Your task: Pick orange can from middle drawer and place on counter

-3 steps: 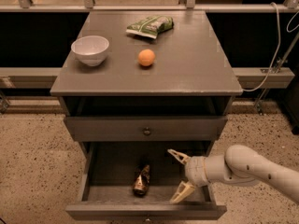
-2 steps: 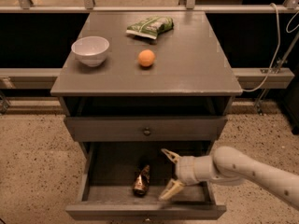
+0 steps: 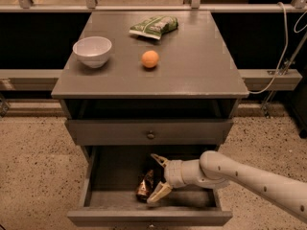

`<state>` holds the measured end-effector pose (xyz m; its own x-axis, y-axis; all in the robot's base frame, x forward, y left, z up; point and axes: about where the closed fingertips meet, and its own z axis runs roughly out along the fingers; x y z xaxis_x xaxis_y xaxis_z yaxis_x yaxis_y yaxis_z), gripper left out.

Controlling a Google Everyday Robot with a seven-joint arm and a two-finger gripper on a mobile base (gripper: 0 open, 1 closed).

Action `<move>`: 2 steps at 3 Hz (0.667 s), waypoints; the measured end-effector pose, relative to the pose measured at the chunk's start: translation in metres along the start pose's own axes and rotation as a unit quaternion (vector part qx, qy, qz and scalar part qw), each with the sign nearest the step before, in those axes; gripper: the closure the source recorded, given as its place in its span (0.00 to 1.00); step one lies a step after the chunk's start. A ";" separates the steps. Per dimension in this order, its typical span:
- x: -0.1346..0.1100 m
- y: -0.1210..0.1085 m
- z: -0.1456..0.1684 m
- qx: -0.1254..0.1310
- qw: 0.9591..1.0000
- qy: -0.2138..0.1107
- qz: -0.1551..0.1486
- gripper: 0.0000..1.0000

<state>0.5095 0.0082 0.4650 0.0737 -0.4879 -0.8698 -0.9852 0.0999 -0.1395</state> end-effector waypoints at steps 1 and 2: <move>0.010 -0.001 0.019 0.002 1.000 0.003 0.016 0.00; 0.027 -0.001 0.031 0.014 0.999 0.014 0.041 0.00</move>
Offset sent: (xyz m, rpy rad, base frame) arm 0.0137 0.0107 -0.0604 -0.0312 0.0965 -0.1289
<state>0.5176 0.0218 0.4272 -0.0118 -0.5015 -0.8651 -0.9831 0.1637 -0.0815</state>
